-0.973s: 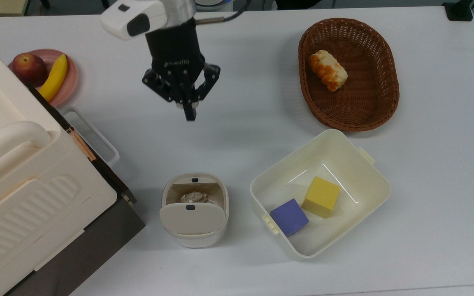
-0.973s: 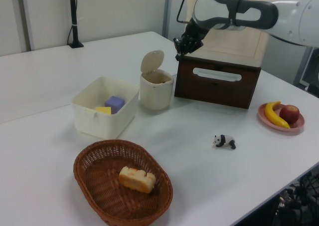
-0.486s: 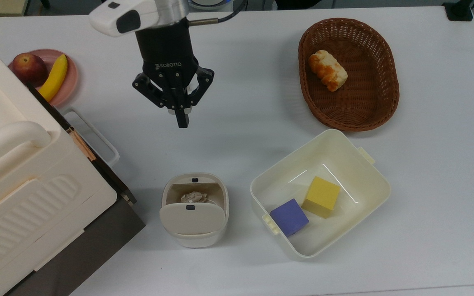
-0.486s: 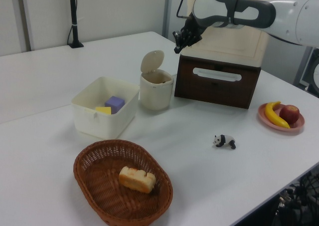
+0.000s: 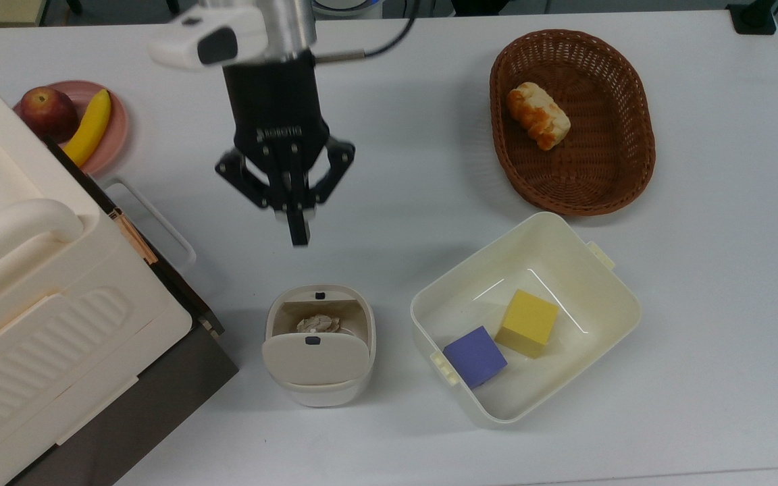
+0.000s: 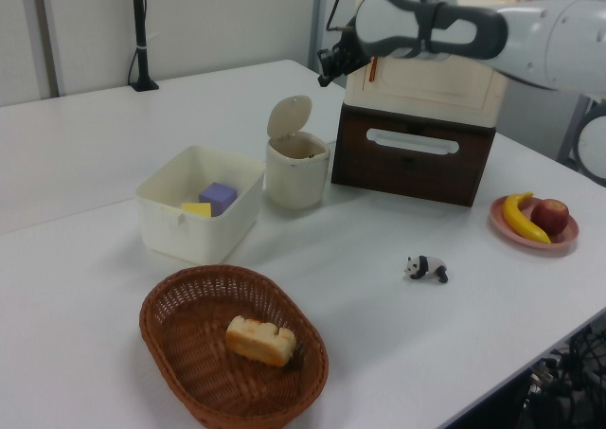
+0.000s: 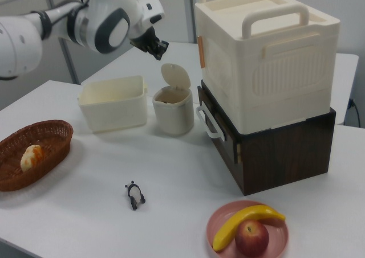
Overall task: Close the trash can
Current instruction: 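Lower the open gripper above the trash can's raised lid, then push the raised lid forward with the gripper fingers to tip it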
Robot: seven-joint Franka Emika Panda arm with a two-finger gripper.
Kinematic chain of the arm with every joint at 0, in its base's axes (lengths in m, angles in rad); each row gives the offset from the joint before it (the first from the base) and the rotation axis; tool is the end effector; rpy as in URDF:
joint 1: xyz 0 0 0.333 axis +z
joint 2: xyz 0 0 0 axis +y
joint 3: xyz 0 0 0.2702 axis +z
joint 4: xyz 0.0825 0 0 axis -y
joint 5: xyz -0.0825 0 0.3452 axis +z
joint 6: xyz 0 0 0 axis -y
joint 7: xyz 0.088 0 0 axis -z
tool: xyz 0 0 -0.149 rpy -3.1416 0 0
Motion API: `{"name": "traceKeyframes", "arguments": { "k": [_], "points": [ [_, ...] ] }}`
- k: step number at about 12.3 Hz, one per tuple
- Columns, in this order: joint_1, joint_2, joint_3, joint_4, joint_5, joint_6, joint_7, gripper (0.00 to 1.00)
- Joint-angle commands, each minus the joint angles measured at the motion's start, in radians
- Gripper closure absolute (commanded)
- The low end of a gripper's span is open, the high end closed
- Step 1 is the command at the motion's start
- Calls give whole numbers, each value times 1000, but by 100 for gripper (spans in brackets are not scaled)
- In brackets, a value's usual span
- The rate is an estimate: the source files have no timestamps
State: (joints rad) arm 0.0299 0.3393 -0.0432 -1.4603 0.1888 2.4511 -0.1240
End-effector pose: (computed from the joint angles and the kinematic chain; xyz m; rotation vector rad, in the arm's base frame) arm 0.6831 0.0000 0.4978 -2.8745 -0.0186 -0.9835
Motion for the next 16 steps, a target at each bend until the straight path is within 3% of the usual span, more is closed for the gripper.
{"name": "traceKeyframes", "arguments": {
  "k": [1, 8, 16],
  "points": [
    [-5, 75, 9, 35, 15, 147, -32, 100],
    [-10, 145, 11, 41, 15, 331, -63, 100],
    [-21, 191, 9, 72, 15, 341, -103, 100]
  ]
}}
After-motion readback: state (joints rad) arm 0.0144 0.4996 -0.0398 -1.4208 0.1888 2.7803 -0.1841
